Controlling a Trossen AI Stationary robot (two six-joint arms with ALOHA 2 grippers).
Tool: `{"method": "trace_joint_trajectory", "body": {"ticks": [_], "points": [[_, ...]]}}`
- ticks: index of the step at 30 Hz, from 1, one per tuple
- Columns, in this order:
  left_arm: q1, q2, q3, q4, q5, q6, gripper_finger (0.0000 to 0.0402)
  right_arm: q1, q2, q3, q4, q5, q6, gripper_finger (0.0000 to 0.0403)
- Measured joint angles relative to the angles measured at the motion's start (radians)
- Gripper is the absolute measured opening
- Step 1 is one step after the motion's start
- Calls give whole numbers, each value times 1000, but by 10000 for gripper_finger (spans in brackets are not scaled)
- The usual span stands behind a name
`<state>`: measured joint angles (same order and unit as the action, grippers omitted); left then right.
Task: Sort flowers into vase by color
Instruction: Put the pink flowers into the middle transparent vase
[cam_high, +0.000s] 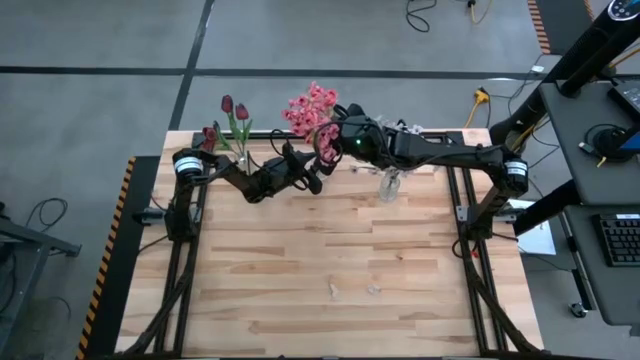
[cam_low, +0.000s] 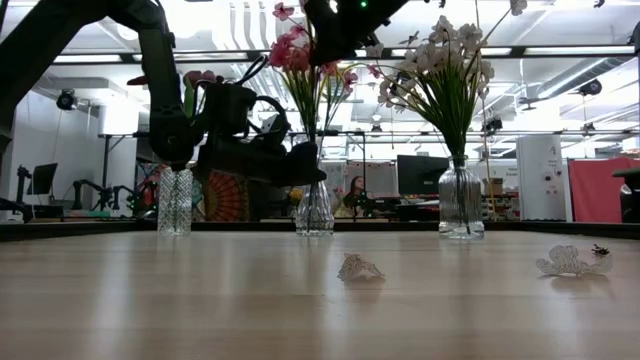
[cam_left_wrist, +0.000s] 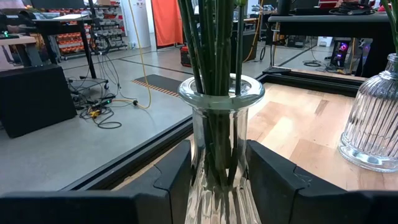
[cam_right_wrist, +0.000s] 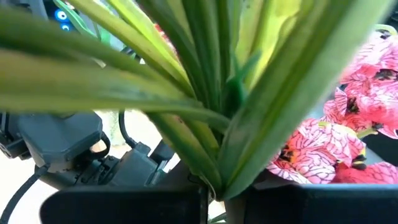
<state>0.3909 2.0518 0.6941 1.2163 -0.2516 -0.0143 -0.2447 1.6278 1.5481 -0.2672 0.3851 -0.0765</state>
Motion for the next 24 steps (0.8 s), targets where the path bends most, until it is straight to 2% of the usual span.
{"method": "trace_joint_trajectory", "body": {"ticks": [6, 24], "points": [[0, 0, 0, 0, 0, 0, 121, 2, -39, 11, -36, -5, -13, 13], [0, 0, 0, 0, 0, 0, 121, 0, -30, 50, -91, -52, -10, 13]]}}
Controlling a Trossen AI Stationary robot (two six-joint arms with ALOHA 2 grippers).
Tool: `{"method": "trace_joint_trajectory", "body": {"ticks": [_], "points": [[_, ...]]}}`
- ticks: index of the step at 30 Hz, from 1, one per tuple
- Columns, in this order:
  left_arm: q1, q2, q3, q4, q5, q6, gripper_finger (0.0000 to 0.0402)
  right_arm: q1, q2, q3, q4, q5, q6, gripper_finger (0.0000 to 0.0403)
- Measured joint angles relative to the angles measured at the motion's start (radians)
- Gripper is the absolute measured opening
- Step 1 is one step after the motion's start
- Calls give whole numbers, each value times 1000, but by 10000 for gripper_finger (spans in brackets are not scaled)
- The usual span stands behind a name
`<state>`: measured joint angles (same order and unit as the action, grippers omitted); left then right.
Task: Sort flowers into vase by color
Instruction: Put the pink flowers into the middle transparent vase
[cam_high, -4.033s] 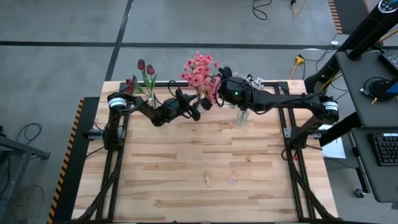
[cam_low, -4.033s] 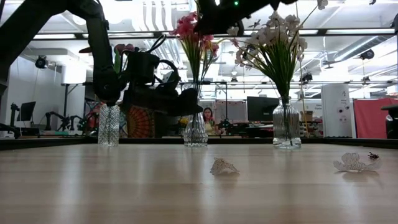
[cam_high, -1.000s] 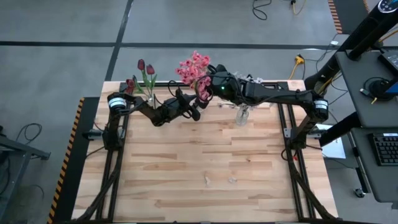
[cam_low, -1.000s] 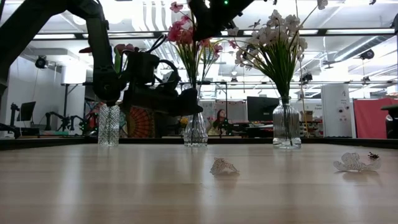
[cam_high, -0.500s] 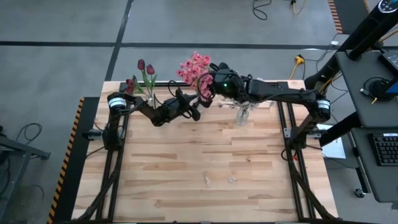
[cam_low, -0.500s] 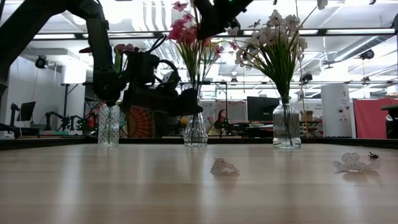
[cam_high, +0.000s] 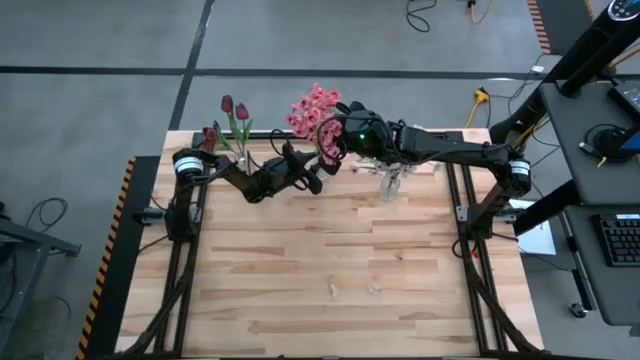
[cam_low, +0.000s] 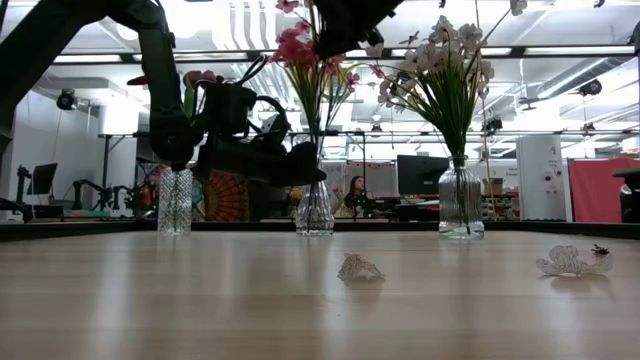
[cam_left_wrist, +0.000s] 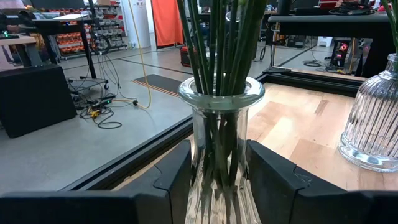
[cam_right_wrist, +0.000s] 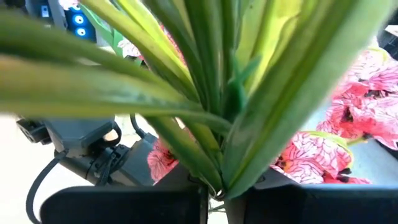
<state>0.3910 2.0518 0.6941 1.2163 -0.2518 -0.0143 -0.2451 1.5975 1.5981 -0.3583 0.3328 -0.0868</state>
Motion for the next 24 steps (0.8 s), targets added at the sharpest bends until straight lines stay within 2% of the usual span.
{"method": "trace_joint_trajectory", "body": {"ticks": [24], "points": [[0, 0, 0, 0, 0, 0, 121, 1, 81, 4, 1, -37, -3, 13]]}}
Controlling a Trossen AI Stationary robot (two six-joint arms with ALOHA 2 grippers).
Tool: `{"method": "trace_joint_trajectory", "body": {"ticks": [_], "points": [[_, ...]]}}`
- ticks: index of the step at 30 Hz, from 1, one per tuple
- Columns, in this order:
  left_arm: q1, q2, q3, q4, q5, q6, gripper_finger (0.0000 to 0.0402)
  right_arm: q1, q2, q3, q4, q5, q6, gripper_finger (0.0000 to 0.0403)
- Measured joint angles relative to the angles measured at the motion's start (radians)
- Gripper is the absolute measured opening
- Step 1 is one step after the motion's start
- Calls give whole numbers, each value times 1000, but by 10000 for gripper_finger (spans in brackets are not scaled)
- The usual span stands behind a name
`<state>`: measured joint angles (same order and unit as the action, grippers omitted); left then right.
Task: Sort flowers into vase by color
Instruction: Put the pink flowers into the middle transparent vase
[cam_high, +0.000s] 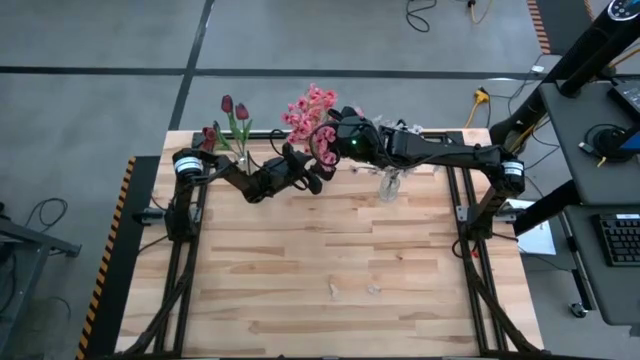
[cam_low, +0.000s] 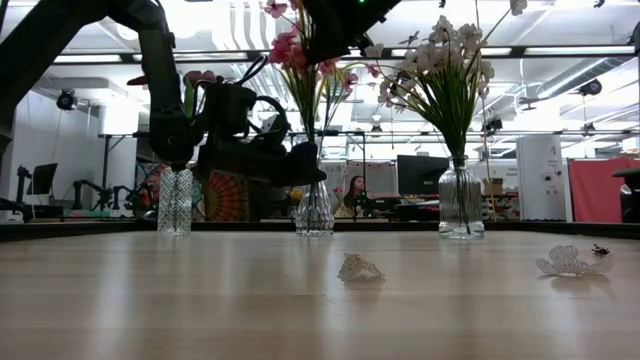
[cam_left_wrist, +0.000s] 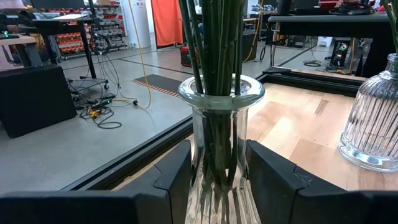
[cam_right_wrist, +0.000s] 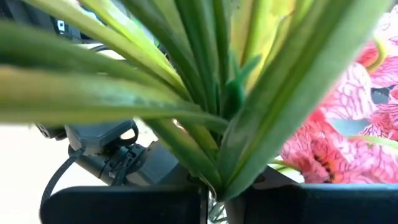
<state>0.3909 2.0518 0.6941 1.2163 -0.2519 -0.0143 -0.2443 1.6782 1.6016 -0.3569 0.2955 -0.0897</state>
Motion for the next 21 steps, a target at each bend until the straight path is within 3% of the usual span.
{"method": "trace_joint_trajectory", "body": {"ticks": [13, 21], "points": [[0, 0, 0, 0, 0, 0, 121, 2, -35, -5, 3, 19, -27, 20], [0, 0, 0, 0, 0, 0, 121, 0, -49, -9, -68, 19, 1, 132]]}}
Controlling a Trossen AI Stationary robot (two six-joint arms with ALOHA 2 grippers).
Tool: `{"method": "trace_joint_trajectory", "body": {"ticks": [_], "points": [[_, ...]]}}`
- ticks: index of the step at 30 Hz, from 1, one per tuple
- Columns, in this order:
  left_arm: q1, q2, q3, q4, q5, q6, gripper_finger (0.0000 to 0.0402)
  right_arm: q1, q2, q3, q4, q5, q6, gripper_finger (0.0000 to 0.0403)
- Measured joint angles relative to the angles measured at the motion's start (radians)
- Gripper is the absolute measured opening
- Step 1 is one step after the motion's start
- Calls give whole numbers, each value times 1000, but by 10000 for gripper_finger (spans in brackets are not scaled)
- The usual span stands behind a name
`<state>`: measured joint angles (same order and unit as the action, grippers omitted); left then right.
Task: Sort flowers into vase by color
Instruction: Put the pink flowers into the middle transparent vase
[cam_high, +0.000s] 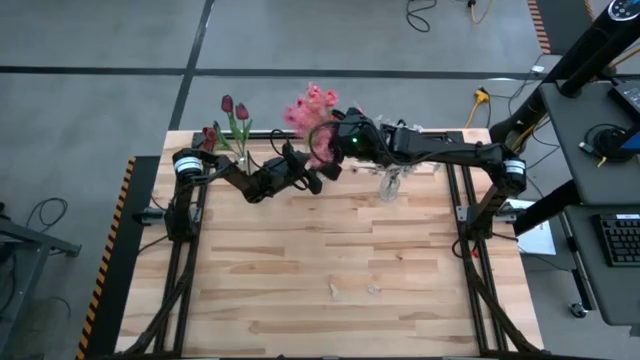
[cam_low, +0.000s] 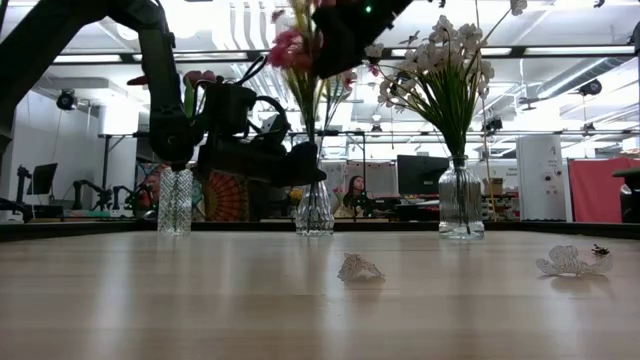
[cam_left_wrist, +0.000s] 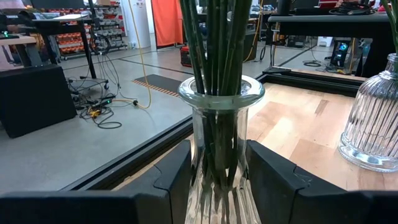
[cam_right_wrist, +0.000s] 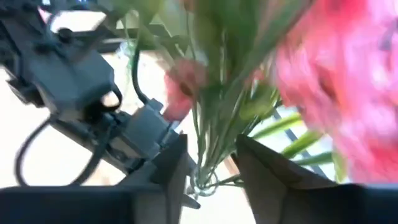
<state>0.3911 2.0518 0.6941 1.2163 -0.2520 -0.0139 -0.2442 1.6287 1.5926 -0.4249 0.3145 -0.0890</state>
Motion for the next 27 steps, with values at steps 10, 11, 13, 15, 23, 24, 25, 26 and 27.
{"method": "trace_joint_trajectory", "body": {"ticks": [10, 11, 13, 15, 23, 24, 25, 26, 27], "points": [[0, 0, 0, 0, 0, 0, 121, 1, -2, 2, 43, 0, -7, 204], [0, 0, 0, 0, 0, 0, 121, 1, -2, 2, 55, 0, -12, 204], [0, 0, 0, 0, 0, 0, 121, 1, 1, 2, 77, 0, -34, 203], [0, 0, 0, 0, 0, 0, 121, 0, 4, 4, 102, 1, -45, 198], [0, 0, 0, 0, 0, 0, 121, -1, -1, 4, 105, 3, -73, 139], [0, 0, 0, 0, 0, 0, 121, -1, -4, 4, 105, 3, -77, 130], [0, 0, 0, 0, 0, 0, 121, -1, -8, 4, 104, 3, -78, 122], [0, 0, 0, 0, 0, 0, 121, 0, -10, 4, 105, 3, -77, 116], [0, 0, 0, 0, 0, 0, 121, 1, -14, 5, 103, 3, -77, 112]]}}
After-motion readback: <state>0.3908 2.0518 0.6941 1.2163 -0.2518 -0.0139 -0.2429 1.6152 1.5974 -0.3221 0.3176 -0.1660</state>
